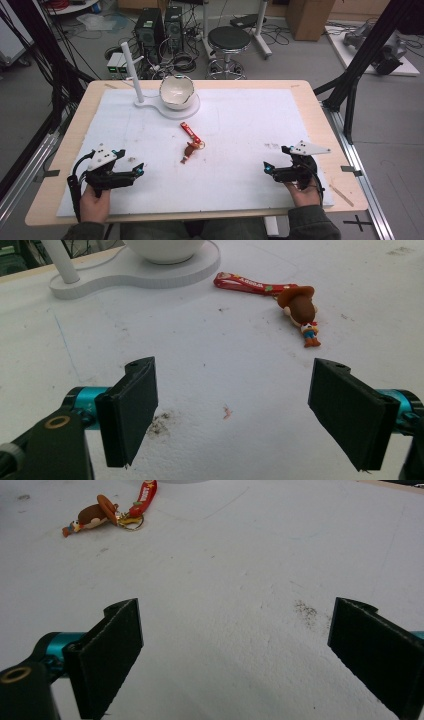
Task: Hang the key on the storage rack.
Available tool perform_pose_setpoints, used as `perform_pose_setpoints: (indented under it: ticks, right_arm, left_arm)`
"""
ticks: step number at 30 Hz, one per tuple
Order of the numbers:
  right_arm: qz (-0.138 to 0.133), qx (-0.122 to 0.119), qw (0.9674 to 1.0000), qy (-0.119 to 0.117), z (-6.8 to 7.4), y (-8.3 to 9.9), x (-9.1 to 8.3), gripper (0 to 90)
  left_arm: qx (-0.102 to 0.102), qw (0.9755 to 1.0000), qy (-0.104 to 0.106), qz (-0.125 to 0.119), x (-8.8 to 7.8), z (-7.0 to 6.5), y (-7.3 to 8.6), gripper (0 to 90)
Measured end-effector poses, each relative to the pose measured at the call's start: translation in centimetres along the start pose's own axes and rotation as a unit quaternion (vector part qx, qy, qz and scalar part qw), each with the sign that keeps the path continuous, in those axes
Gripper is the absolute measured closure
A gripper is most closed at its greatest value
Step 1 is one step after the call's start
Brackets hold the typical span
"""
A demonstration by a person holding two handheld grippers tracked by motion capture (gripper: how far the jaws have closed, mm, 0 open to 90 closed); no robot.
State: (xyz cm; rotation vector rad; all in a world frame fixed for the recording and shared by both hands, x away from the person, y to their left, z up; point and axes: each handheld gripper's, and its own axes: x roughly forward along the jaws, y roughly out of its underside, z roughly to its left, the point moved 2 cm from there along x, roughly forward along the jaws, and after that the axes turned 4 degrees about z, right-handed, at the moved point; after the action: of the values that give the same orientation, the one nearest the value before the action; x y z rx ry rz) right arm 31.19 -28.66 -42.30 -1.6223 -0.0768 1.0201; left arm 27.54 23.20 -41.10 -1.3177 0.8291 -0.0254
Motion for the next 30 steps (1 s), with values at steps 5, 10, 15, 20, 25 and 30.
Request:
perform_pose_setpoints:
  ticks: [5, 10, 15, 20, 25, 30]
  right_arm:
    - [0.000, 0.000, 1.0000, 0.000, 0.07, 0.01, -0.05, 6.7]
    - [0.001, 0.001, 1.0000, 0.000, 0.12, -0.07, 0.05, 6.7]
    - [0.004, -0.002, 1.0000, -0.005, 0.45, -0.33, 0.36, 6.7]
    - [0.002, -0.002, 1.0000, -0.003, 0.45, -0.47, 0.52, 6.7]
    - [0.005, -0.005, 1.0000, -0.003, 0.72, -0.58, 0.57, 6.7]
    - [0.002, 0.000, 1.0000, -0.006, 0.69, -0.63, 0.38, 6.7]
  left_arm:
    - [-0.003, 1.0000, 0.000, -0.002, -0.05, 0.11, 0.02, 20.4]
    - [0.002, 1.0000, 0.002, 0.003, -0.06, 0.01, 0.14, 20.4]
    - [-0.001, 1.0000, 0.001, 0.001, -0.23, 0.08, 0.26, 20.4]
    - [-0.001, 1.0000, -0.001, 0.002, -0.59, 0.11, 0.44, 20.4]
    - [-0.002, 1.0000, -0.002, 0.000, -0.77, 0.19, 0.45, 20.4]
    - [0.002, 1.0000, -0.001, 0.001, -0.69, 0.01, 0.42, 20.4]
